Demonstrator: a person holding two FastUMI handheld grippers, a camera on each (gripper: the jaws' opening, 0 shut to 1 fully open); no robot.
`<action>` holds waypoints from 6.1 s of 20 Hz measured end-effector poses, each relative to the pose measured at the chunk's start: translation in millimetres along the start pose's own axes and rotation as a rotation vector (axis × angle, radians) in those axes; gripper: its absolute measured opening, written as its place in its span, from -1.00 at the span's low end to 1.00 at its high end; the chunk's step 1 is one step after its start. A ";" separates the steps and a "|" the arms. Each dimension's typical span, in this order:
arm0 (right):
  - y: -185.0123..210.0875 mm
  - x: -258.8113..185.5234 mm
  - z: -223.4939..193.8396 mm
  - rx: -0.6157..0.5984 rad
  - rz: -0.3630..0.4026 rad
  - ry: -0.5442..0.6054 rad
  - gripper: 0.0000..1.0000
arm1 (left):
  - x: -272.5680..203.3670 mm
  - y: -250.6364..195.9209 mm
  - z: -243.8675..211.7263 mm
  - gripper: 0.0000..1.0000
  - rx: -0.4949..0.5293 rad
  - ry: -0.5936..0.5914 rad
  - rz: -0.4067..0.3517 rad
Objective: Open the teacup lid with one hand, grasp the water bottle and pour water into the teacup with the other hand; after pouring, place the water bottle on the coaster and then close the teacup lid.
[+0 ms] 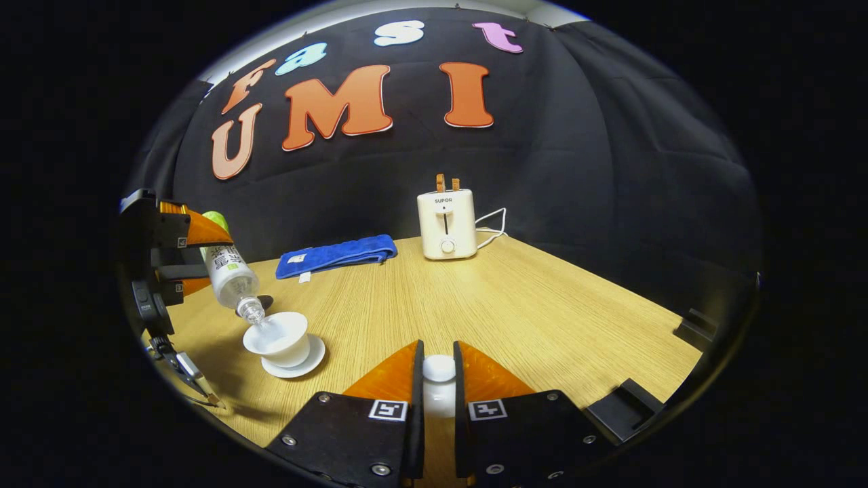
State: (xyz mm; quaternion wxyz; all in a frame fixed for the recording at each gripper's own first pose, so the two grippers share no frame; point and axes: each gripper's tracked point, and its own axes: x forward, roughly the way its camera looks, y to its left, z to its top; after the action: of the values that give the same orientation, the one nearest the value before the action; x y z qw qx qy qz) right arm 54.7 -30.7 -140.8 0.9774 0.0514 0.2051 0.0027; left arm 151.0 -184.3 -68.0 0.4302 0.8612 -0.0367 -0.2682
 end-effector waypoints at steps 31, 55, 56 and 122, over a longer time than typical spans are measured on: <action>8.8 -1.3 5.2 -0.004 -0.055 0.072 -0.64 | 62.2 -35.8 -68.4 0.24 -1.741 0.026 0.045; 4.9 0.1 8.4 -0.013 -0.075 0.088 -0.63 | 98.3 -75.3 -73.8 0.38 -2.195 0.024 0.008; 6.4 -0.4 8.7 -0.014 -0.073 0.087 -0.63 | 98.2 -75.3 -73.0 0.39 -2.197 0.026 0.002; 129.0 -7.4 56.2 -0.172 0.209 -0.068 0.70 | -114.6 -140.8 -108.7 1.00 -2.293 0.191 0.236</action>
State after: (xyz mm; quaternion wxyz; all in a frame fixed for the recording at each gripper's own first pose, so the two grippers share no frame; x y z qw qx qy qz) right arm 72.5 91.9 -73.5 0.9790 -0.0115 0.1643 0.1203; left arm 83.2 16.1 -73.0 0.9826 -0.0268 0.1804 -0.0361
